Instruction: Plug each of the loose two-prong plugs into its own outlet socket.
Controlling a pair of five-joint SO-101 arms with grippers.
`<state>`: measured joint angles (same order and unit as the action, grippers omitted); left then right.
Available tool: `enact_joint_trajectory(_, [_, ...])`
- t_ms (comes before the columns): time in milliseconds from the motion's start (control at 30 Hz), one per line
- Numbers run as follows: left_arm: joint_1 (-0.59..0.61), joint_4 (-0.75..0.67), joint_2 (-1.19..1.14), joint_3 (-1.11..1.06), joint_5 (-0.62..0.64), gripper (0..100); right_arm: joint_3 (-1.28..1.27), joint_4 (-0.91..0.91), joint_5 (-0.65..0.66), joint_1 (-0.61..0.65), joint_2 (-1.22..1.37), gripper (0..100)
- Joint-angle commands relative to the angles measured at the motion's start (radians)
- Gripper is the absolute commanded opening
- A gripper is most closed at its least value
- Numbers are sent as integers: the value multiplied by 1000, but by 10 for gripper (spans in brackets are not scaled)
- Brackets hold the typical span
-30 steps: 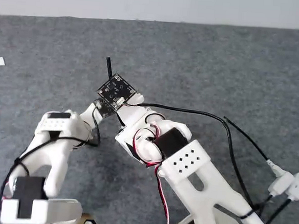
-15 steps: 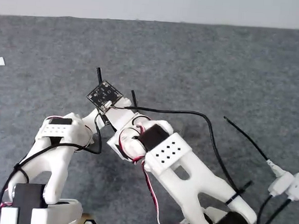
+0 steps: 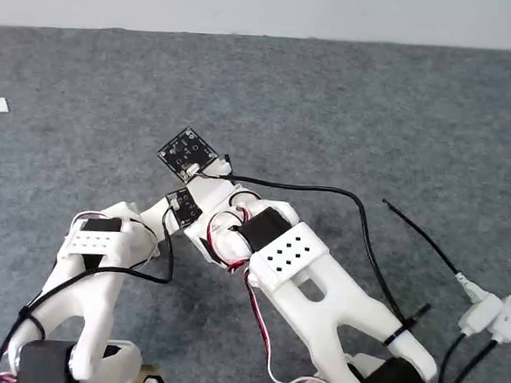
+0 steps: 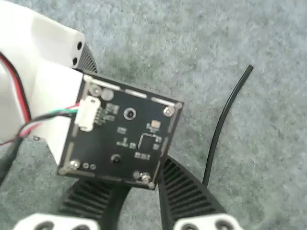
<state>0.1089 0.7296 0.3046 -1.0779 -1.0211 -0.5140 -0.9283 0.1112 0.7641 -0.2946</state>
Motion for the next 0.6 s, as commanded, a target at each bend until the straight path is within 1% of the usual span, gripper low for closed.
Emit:
enact_joint_trajectory(0, [-12, -18, 35, 2, -8, 11, 5, 24, -12, -19, -4, 9])
enact_joint_trajectory(167, [-12, -18, 38, -2, -8, 11, 5, 25, -9, -22, -4, 9])
enact_joint_trajectory(300, [-12, -15, 38, -4, -9, 11, 5, 25, 51, -22, -4, 9])
enact_joint_trajectory(467, [-11, -29, 38, -1, -5, 11, -5, 15, 64, -35, -12, 9])
enact_joint_trajectory(500, [-11, -49, 38, -4, 18, 12, -12, 7, 68, -45, -16, 9])
enact_joint_trajectory(567, [0, -97, 37, -5, 115, 12, -15, -22, 81, -77, -28, 9])
